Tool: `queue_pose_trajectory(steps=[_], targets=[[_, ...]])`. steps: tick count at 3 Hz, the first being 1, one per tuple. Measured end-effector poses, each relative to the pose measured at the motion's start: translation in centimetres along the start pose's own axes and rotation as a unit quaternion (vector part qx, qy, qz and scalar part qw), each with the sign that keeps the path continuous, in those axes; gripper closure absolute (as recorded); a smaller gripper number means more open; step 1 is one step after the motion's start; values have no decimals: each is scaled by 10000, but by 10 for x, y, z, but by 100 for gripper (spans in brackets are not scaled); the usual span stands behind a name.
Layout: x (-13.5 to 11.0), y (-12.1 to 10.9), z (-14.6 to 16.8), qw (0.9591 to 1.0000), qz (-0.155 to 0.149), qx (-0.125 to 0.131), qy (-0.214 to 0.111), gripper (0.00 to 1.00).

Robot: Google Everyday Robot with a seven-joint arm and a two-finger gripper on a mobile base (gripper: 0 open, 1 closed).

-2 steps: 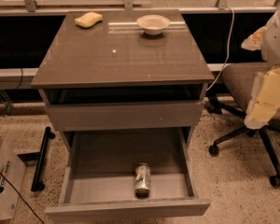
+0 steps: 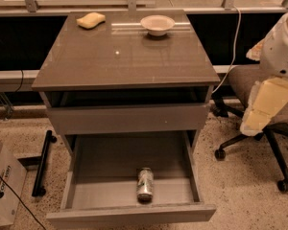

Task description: Pick 7up can from middle drawer and place on counter

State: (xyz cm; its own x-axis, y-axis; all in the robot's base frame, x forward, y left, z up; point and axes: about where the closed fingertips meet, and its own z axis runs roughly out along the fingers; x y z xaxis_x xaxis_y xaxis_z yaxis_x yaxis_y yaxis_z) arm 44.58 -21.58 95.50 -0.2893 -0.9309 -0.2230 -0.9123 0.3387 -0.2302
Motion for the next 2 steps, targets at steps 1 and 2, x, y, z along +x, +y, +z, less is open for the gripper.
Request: queue_pose_trajectory(steps=[1, 2], targets=[[9, -15, 31, 9973, 710, 150, 56, 0], [19, -30, 68, 9874, 1551, 257, 174, 0]])
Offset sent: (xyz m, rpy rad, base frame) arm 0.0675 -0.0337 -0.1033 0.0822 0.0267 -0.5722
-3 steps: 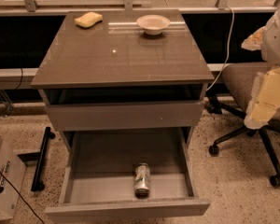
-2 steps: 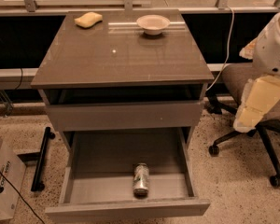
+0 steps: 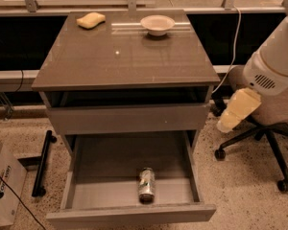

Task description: Pick 7up can from middle drawer and place on counter

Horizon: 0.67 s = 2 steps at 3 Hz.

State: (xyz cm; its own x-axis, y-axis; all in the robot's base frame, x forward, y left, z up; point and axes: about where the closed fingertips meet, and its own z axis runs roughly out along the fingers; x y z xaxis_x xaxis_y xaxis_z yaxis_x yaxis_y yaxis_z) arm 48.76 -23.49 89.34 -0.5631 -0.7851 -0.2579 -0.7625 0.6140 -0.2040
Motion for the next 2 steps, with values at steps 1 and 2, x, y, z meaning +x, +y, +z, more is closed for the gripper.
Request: queue_pose_trajectory(steps=[1, 2], targets=[[-3, -7, 46, 9966, 685, 288, 354, 0], [-4, -6, 44, 9955, 854, 273, 323, 0]])
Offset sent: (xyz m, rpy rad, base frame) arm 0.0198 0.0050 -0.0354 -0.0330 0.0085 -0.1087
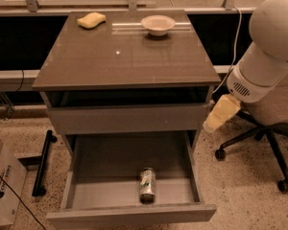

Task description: Pick 7up can from middle drawer and place on counter

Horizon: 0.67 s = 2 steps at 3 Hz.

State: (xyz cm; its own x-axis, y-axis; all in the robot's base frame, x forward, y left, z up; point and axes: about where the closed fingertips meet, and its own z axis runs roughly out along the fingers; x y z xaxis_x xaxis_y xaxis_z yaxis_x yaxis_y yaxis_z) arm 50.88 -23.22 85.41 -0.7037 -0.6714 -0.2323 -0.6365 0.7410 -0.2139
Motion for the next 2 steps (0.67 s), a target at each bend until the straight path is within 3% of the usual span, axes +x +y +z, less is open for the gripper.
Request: queue_pose_trajectory(steps=[1, 2], targets=[[-8, 27, 34, 9991, -50, -361, 227, 0], [-10, 63, 83, 9946, 262, -846, 538, 0]])
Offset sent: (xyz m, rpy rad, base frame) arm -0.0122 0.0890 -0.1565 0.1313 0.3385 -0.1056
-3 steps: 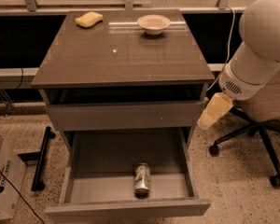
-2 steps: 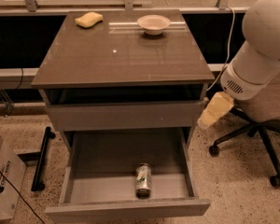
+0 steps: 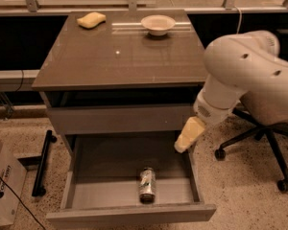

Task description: Pick 7up can from middle drawer and place on counter

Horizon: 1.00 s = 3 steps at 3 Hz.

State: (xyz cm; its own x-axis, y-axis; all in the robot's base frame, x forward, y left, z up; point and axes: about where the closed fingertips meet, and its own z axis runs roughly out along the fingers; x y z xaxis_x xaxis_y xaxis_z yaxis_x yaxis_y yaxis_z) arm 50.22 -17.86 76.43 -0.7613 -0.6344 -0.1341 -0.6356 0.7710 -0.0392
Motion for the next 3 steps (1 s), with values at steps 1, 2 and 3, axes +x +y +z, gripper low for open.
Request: queue_pose_trajectory(steps=[1, 2, 3], targets=[[-2, 20, 55, 9980, 407, -402, 264, 0], [-3, 35, 116, 9910, 967, -815, 444, 0], [-3, 35, 116, 9910, 968, -816, 444, 0]])
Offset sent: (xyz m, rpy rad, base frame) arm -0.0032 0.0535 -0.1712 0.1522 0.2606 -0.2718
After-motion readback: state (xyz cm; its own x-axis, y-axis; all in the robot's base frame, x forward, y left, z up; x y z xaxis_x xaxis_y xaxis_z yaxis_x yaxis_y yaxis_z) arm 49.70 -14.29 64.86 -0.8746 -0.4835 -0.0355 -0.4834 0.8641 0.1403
